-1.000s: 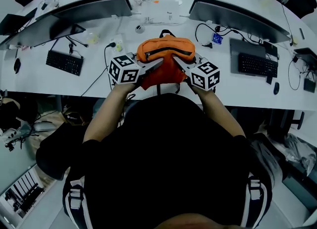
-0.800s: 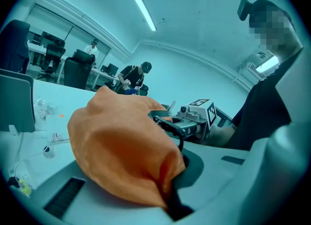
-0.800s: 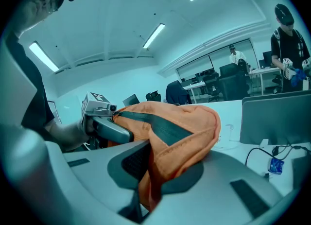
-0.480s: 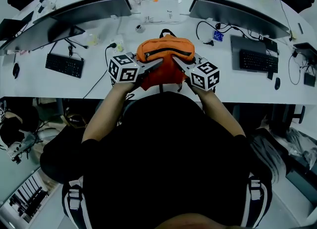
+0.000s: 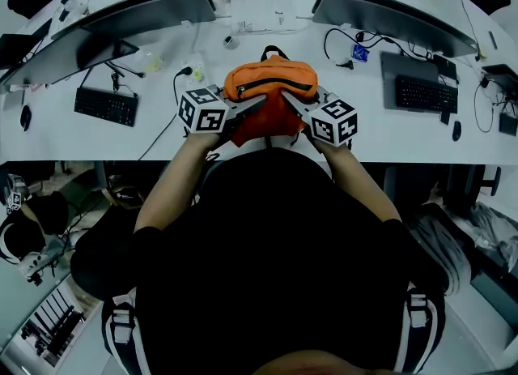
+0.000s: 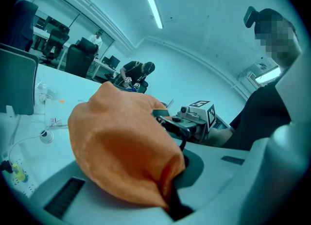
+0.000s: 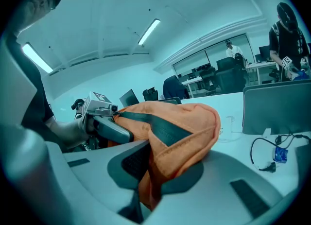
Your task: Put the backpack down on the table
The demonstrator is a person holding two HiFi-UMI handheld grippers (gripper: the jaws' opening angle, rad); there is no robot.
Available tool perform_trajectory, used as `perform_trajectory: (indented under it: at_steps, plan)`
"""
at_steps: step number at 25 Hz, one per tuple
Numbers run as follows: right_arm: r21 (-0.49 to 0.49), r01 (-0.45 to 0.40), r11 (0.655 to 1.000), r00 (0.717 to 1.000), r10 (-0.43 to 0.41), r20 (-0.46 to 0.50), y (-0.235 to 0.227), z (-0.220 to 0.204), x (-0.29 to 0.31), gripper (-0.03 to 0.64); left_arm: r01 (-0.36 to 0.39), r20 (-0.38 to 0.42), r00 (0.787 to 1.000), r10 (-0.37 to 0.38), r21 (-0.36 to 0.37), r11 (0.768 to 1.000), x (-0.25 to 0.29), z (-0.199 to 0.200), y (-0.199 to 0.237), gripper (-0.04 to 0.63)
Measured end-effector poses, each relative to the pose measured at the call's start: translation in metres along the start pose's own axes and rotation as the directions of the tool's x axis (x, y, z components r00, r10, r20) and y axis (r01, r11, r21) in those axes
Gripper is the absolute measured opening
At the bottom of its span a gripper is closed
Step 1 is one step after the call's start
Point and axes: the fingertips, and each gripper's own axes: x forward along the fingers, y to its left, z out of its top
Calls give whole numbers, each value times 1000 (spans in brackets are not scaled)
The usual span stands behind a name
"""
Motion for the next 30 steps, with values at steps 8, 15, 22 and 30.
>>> perform_trajectory:
  at_steps: [8, 15, 22, 30]
  plan:
    - [22, 3, 1000, 1000, -3, -28, 0, -18, 11, 61, 5, -8, 1000, -5, -46, 999, -1, -19, 9, 37]
    - [59, 4, 998, 999, -1, -52, 1, -37, 19, 61, 4, -32, 999, -6, -73, 997, -1, -39, 17, 37]
    - [97, -1, 995, 997, 9, -80, 0, -59, 27, 61, -4, -70, 998, -3, -95, 995, 2, -60, 24, 37]
    - [112, -14, 994, 993, 26, -112, -3, -81, 37, 61, -19, -110, 994, 7, -114, 993, 6, -84, 37, 37]
